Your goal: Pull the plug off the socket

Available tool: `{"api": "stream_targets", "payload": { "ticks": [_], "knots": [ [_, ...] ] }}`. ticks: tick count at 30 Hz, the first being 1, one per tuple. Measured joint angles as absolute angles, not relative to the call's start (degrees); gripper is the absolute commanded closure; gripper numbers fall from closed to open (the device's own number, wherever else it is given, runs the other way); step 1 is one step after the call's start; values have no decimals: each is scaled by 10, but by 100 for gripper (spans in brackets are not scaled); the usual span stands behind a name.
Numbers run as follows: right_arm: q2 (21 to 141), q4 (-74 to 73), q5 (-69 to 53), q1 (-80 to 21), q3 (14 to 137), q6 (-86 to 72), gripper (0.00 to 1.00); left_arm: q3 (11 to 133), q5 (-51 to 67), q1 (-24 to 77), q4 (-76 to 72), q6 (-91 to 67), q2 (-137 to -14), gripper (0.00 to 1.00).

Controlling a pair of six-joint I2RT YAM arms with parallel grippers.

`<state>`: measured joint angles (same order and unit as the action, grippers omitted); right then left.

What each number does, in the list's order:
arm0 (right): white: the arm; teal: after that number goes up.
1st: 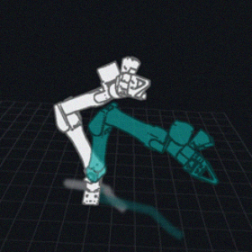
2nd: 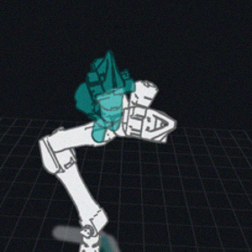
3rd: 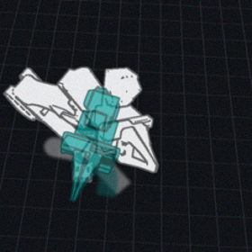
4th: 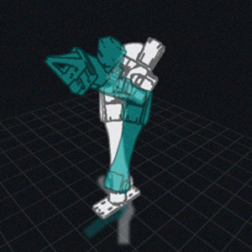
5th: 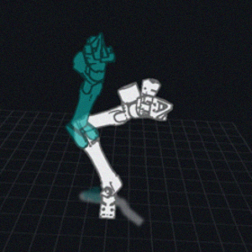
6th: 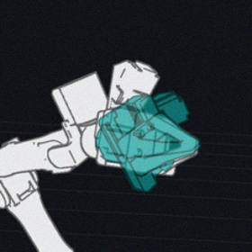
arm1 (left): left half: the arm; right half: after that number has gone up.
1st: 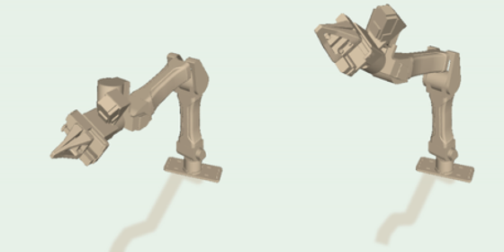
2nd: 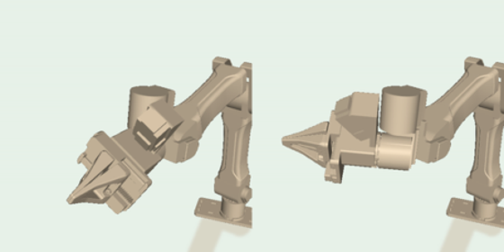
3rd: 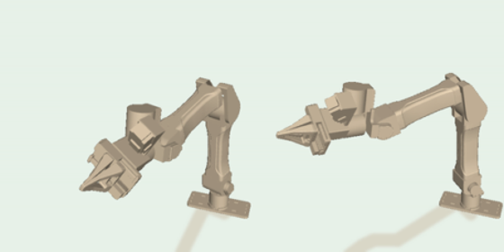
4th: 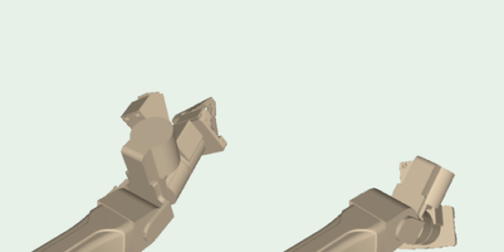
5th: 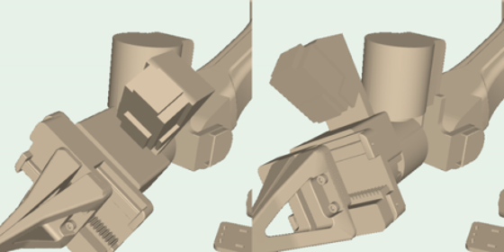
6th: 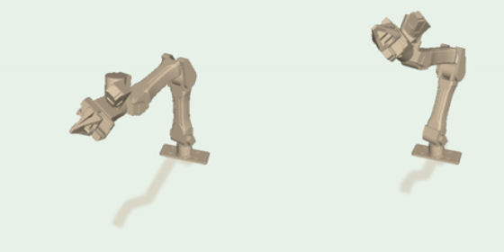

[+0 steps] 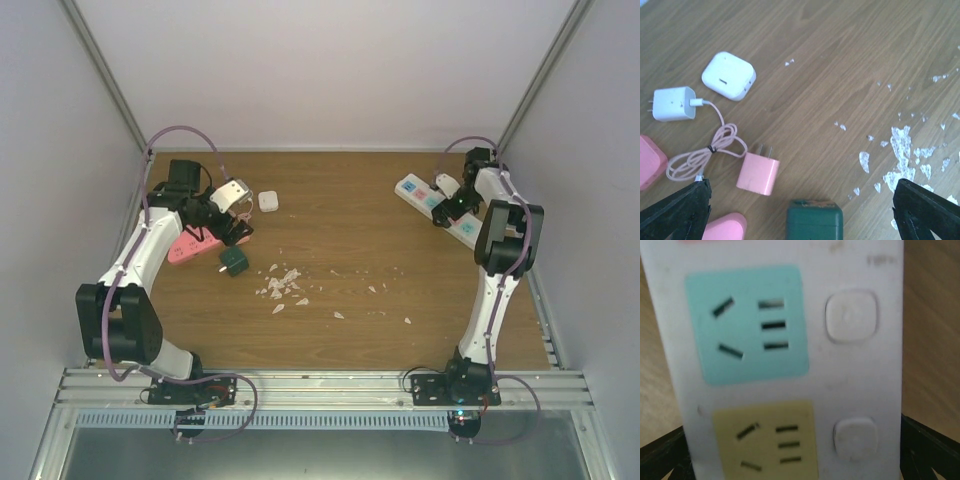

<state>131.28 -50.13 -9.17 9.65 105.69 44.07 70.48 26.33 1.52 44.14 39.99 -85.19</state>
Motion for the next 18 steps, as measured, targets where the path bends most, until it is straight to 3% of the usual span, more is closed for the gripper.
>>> {"api": "stream_targets", "payload": {
  "ticks": [10,18],
  "knots": [
    [1301,-580,-130,90,1135,429,0,793,303,15,452,364,-899,1],
    [1188,-604,-238,70,1164,395,0,894,350,15,458,296,-949,1]
  ]
}}
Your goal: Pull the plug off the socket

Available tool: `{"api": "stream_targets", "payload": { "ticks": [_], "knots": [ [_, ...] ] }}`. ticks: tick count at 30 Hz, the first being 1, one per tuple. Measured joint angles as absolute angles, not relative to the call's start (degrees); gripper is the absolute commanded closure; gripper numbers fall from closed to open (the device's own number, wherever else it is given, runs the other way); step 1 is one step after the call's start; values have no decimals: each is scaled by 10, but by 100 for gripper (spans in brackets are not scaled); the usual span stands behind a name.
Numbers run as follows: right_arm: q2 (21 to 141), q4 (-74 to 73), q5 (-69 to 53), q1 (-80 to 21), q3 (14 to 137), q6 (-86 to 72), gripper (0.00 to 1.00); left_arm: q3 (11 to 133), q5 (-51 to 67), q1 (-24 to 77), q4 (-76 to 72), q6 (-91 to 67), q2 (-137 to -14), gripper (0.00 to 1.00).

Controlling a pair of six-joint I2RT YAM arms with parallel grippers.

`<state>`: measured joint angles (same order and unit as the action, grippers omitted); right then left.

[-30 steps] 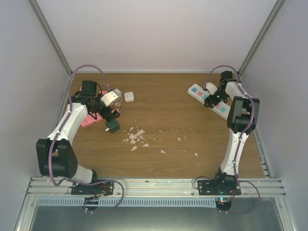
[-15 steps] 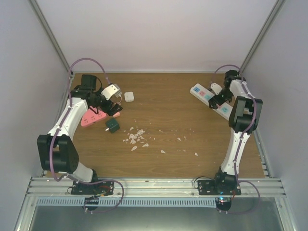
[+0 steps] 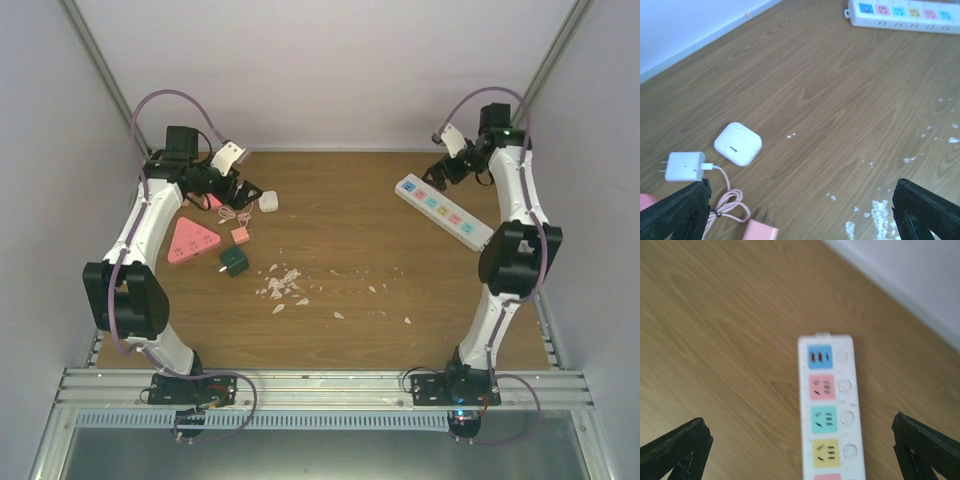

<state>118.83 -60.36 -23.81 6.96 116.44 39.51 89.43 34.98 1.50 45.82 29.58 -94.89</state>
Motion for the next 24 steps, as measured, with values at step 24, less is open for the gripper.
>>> {"api": "stream_targets", "payload": {
  "ticks": [24],
  "knots": [
    [756,-389,-514,70,607,257,0,583,301,8,301,197,-797,1]
  ]
}}
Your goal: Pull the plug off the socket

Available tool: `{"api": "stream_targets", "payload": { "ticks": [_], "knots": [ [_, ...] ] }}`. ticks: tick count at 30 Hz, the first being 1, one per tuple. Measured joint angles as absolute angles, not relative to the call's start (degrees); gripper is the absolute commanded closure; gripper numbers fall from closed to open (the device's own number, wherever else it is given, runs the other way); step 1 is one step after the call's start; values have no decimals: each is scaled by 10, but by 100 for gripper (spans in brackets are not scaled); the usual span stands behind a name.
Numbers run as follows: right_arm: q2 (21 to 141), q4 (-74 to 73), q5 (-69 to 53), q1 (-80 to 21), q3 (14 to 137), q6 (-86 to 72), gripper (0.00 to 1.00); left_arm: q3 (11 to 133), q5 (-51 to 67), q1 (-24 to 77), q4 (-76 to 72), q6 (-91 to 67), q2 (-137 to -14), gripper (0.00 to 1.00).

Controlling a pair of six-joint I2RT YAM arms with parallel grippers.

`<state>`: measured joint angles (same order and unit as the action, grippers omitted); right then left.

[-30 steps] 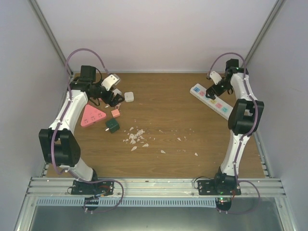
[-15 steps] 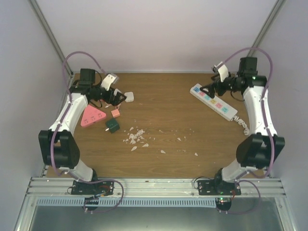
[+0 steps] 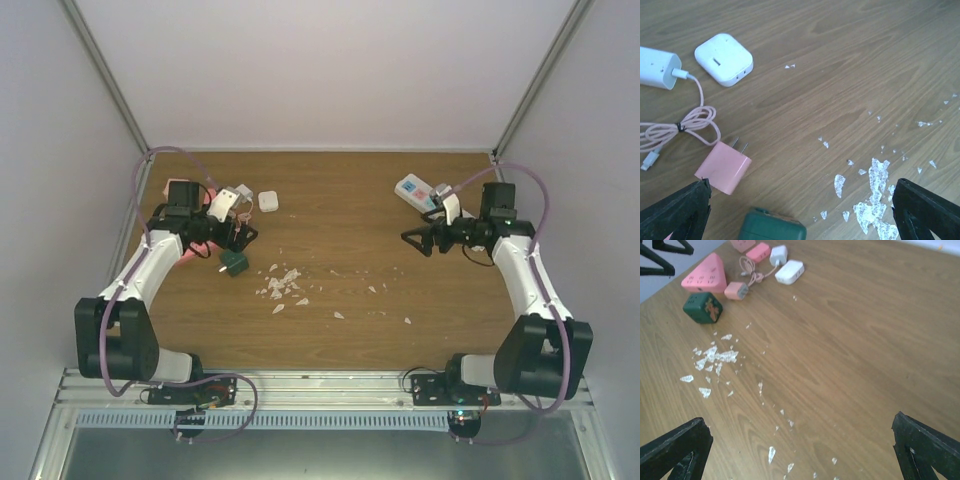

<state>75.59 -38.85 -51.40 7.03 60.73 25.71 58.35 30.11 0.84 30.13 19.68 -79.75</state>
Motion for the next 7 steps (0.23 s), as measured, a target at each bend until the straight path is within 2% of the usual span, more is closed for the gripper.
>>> {"api": "stream_targets", "payload": {
  "ticks": [7],
  "knots": [
    [755,-355,-515,71,537,263,0,555,280,6,276,189,-797,1]
  ]
}}
